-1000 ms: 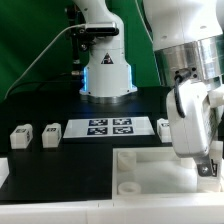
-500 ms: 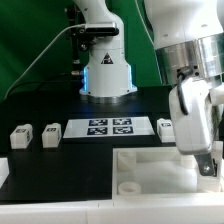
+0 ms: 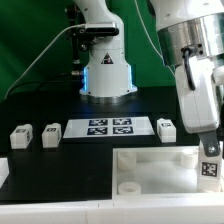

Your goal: Assemble one leg

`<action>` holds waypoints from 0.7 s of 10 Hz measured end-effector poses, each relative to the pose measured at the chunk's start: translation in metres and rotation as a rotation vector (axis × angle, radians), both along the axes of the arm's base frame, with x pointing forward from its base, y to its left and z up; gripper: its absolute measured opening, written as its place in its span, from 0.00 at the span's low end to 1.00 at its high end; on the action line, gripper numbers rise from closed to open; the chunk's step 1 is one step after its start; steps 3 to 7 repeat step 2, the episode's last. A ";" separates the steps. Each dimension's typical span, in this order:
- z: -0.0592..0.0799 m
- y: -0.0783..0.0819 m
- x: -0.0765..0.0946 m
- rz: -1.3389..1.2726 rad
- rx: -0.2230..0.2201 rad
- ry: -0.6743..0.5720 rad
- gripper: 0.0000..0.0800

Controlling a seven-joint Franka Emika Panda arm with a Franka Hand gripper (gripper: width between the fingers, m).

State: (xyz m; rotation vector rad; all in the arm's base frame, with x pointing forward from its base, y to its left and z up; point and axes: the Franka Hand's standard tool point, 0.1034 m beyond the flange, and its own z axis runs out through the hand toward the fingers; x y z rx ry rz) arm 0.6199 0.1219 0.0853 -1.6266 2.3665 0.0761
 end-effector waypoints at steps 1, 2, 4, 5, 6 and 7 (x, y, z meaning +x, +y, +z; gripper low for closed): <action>0.000 0.000 0.000 0.000 0.000 0.000 0.81; 0.000 0.000 0.000 0.000 0.000 0.001 0.81; 0.000 0.000 0.000 0.000 0.000 0.001 0.81; 0.000 0.000 0.000 0.000 0.000 0.001 0.81; 0.000 0.000 0.000 0.000 0.000 0.001 0.81; 0.000 0.000 0.000 0.000 0.000 0.001 0.81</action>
Offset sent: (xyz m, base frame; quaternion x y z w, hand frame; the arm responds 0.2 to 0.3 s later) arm 0.0000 0.0000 0.0000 0.0000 0.0000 0.0000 1.0000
